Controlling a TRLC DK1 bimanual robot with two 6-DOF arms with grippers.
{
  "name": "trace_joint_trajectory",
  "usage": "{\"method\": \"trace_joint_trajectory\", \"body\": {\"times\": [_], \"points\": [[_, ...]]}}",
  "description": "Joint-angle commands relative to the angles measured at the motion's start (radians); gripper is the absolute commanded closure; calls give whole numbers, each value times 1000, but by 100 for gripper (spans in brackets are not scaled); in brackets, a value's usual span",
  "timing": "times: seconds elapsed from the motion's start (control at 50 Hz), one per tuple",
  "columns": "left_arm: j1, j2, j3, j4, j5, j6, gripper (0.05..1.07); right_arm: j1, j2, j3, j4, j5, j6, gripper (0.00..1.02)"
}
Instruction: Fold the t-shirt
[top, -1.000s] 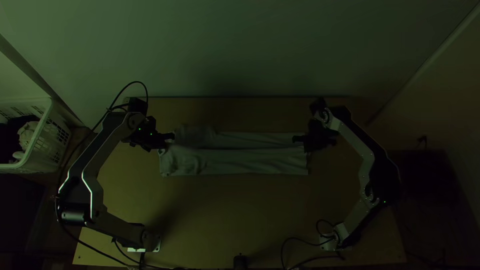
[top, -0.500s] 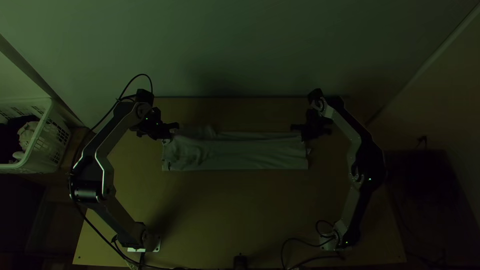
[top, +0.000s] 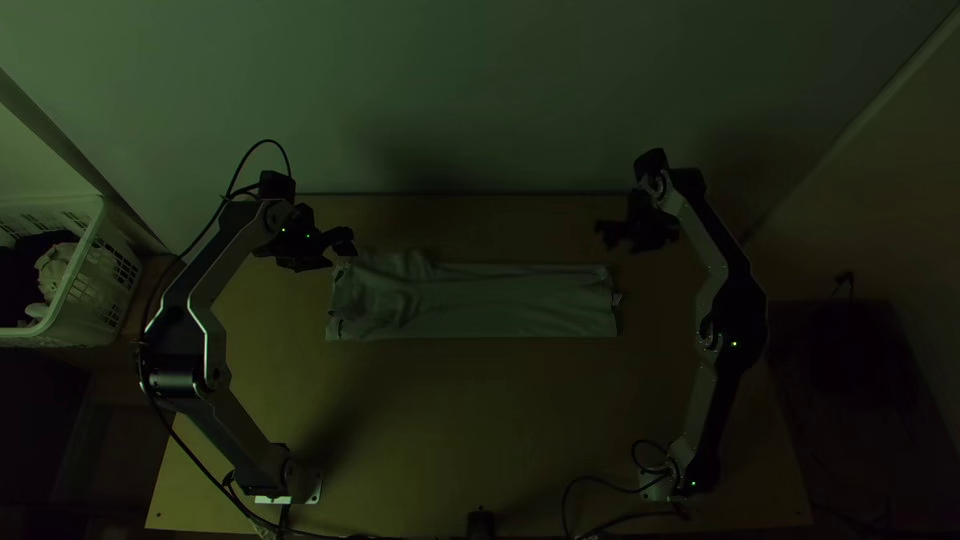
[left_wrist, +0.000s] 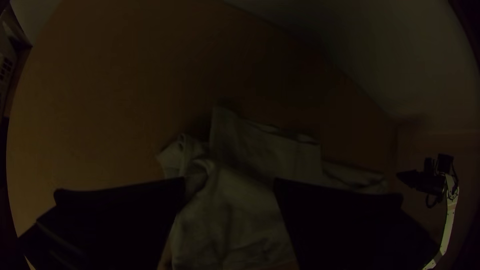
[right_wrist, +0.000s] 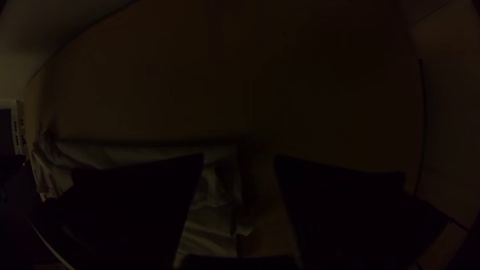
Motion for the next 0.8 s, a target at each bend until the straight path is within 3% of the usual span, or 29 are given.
{"method": "trace_joint_trajectory", "body": {"times": [0.0, 0.34, 0.62, 0.78], "points": [[36, -49, -8, 8, 55, -26, 10, -2, -40, 43, -33, 12, -13, 3], [159, -160, -200, 58, 231, 43, 10, -21, -235, 103, -34, -45, 0, 3], [271, -181, -402, 137, 401, 166, 10, -28, -335, 69, -54, -46, -3, 3], [305, -163, -481, 192, 432, 206, 10, -22, -382, 16, -54, -45, -1, 3]]}}
